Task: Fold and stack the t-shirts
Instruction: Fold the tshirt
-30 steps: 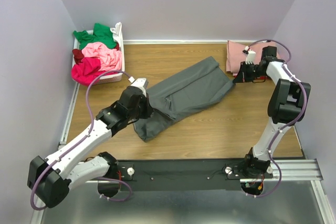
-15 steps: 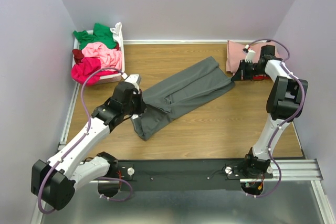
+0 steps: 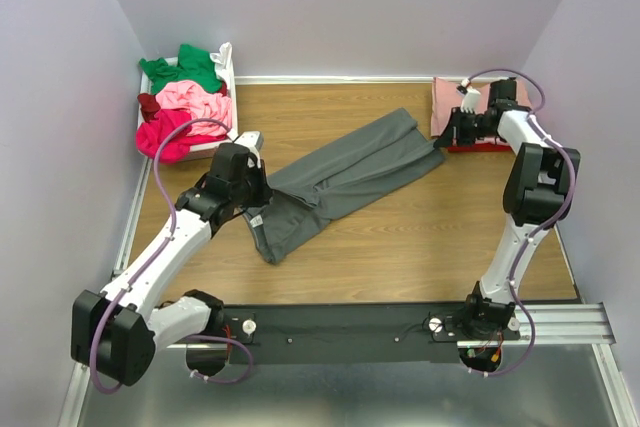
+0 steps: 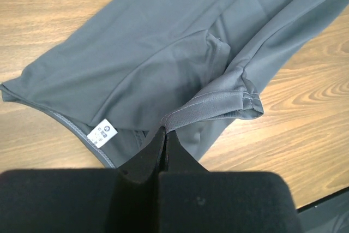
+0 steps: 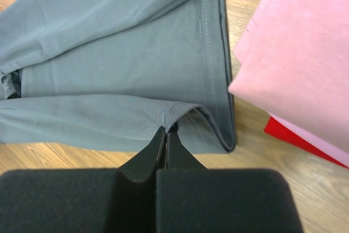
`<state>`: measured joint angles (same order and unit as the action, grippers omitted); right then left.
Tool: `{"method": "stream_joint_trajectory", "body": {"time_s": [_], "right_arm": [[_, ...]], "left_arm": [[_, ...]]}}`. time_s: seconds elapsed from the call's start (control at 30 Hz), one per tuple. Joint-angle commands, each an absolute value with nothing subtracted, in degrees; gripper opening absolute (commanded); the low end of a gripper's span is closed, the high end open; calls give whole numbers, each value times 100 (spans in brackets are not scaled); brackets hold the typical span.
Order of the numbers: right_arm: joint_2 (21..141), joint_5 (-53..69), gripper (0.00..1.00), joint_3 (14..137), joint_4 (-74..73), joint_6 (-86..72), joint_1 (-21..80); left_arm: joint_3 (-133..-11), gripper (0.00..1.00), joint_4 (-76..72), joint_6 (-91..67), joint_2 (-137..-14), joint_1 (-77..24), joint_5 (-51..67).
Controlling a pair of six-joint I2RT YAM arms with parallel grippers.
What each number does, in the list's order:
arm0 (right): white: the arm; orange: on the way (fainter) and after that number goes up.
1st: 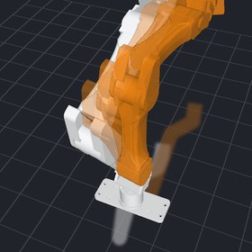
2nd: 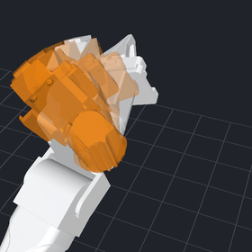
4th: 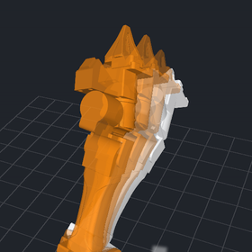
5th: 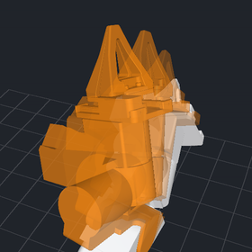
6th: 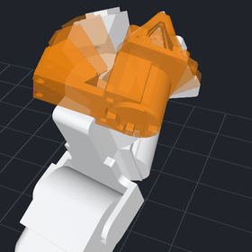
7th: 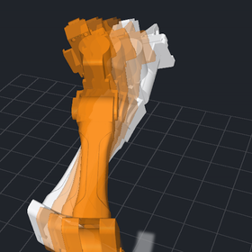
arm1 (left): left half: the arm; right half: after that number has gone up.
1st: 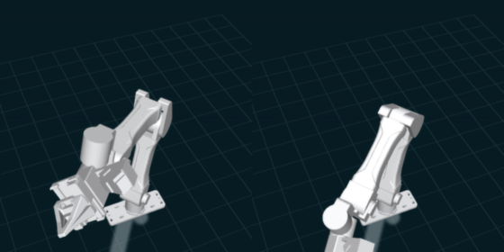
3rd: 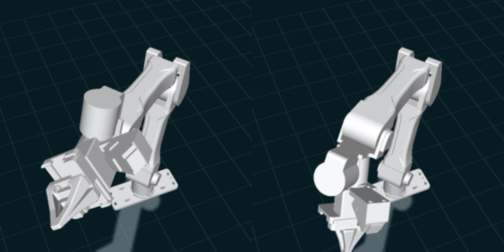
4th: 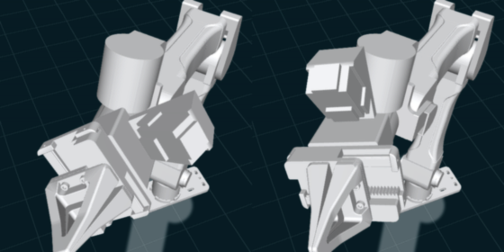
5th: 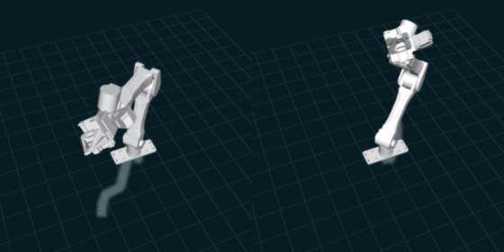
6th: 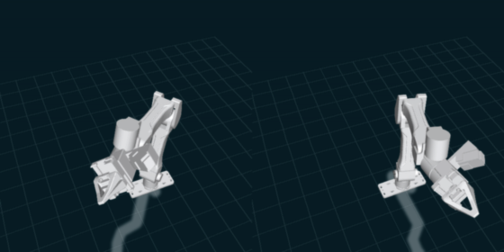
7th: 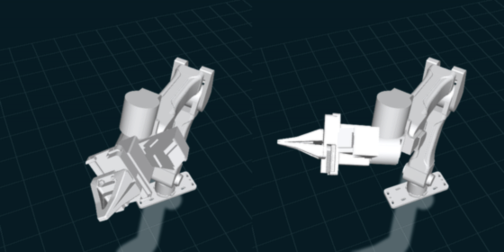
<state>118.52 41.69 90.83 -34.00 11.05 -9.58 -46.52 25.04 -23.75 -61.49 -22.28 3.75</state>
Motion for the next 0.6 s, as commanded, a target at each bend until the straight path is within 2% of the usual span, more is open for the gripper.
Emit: {"method": "stream_joint_trajectory", "body": {"time_s": [0.0, 0.57], "right_arm": [[12032, 4219, 1, 9281, -3208, 923, -853], [12357, 3665, 1, 9589, -2830, 484, -642]], "left_arm": [[-4895, 0, 2382, -2127, -6319, -2136, 650], [-5177, 0, 2276, -1855, -6908, -1881, 729]]}}
